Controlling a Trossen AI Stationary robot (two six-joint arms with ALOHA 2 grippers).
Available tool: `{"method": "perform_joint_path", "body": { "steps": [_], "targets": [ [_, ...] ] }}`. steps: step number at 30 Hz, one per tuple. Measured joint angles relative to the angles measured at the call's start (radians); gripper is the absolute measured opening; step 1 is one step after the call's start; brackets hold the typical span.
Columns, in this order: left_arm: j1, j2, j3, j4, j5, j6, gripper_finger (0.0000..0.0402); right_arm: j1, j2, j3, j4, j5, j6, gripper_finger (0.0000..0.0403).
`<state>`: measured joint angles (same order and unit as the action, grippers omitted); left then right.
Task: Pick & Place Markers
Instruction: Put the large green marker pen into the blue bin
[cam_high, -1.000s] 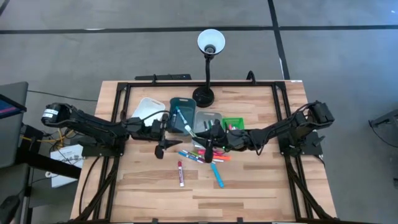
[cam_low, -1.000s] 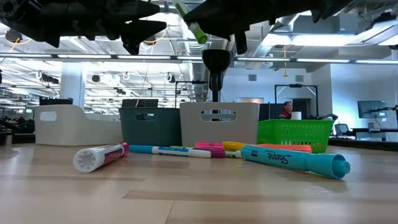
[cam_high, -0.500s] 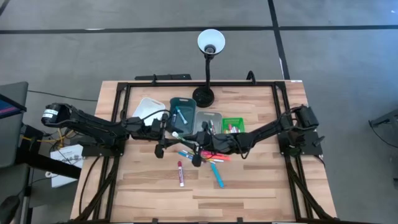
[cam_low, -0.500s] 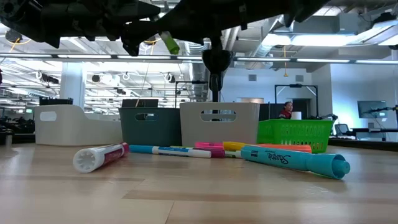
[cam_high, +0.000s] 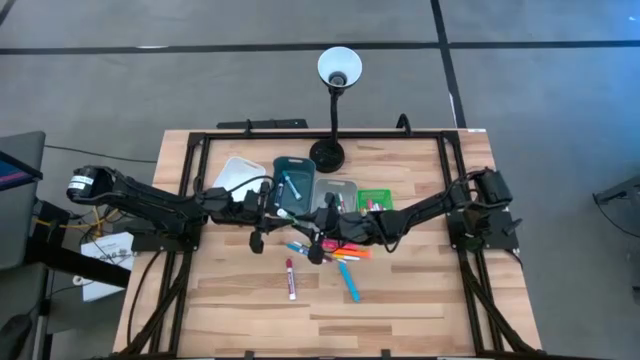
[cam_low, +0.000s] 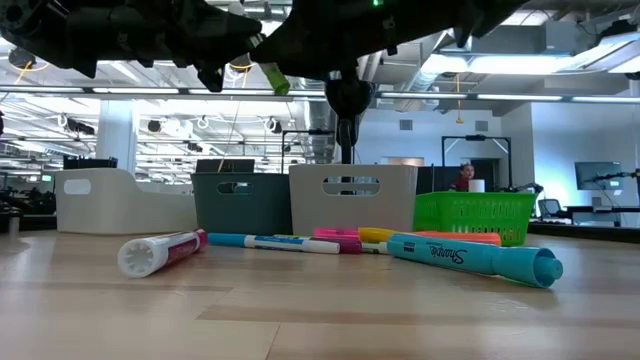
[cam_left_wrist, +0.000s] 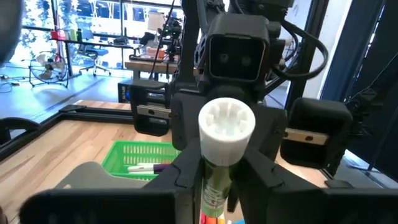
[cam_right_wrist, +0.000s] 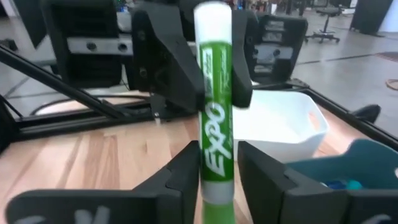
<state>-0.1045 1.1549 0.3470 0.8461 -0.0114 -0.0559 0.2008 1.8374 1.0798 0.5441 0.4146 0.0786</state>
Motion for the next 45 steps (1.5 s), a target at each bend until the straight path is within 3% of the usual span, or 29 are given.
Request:
{"method": "perform_joint_path", "body": {
  "steps": [8,14,19,23,30,32,39,45],
  "targets": [
    [0.0,-0.001,0.0,-0.002,-0.023,-0.005,0.0064,0.009,-0.027,-0.001,-0.096,0.041,0.0,0.0159],
    [0.043,-0.001,0.0,-0.093,-0.224,-0.002,0.0069,0.072,-0.166,-0.002,-0.374,0.174,0.014,0.0198],
    [0.172,-0.001,0.0,-0.149,-0.281,-0.004,0.0069,0.143,-0.249,-0.002,-0.516,0.192,0.164,0.0216],
    [0.296,-0.001,0.0,-0.208,-0.25,-0.039,0.0074,0.199,-0.261,-0.002,-0.555,0.191,0.236,0.0219],
    [0.454,0.023,0.0,-0.371,-0.051,-0.225,0.0077,0.27,-0.262,-0.002,-0.55,0.193,0.254,0.0216],
    [0.468,0.056,0.001,-0.366,-0.009,-0.249,0.0077,0.277,-0.262,-0.002,-0.54,0.194,0.255,0.0216],
    [0.474,0.197,0.001,-0.349,-0.003,-0.267,0.008,0.263,-0.262,-0.002,-0.534,0.191,0.255,0.0216],
    [0.474,0.272,0.002,-0.269,-0.003,-0.268,0.0116,0.252,-0.262,-0.002,-0.533,0.189,0.255,0.0216]
  ]
}}
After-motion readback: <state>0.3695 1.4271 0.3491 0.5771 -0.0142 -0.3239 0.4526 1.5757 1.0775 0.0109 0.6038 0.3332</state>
